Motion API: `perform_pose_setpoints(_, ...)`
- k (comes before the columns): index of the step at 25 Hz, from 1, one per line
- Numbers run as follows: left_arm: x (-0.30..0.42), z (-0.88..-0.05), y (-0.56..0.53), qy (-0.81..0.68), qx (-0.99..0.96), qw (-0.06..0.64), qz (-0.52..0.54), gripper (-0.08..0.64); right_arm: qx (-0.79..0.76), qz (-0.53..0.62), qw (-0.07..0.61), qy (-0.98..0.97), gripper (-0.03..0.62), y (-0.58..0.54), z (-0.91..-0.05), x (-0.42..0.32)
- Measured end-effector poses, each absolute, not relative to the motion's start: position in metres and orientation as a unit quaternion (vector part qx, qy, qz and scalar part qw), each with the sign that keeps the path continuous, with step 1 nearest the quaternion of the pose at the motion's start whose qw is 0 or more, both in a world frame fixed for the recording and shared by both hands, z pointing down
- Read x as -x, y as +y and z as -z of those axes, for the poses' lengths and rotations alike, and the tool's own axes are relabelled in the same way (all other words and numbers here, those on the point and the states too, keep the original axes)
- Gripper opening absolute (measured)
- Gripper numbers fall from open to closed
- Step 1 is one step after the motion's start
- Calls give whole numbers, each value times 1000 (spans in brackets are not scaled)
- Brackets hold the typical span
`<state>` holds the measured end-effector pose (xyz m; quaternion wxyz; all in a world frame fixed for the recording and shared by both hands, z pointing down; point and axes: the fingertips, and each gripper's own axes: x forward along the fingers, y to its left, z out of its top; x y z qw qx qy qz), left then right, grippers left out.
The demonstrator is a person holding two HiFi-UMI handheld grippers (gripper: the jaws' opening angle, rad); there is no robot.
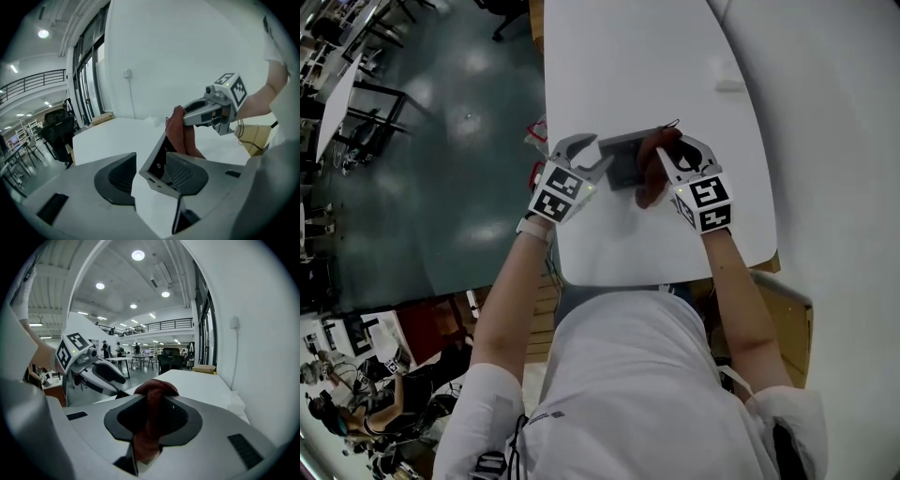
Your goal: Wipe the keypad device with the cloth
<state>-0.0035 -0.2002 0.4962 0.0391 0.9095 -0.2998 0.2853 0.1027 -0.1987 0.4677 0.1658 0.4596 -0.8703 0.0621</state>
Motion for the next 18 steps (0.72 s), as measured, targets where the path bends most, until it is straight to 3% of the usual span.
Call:
perform_pose_setpoints(11,-34,-519,-217,-255,-914,64,-310,201,-435,-44,223,-871,78,-217,-493,-100)
perform_pose_setpoints(18,-29,-523,-219,-252,-918,68,-298,201,-449,-35,224,-864,78,-220,-502,-95)
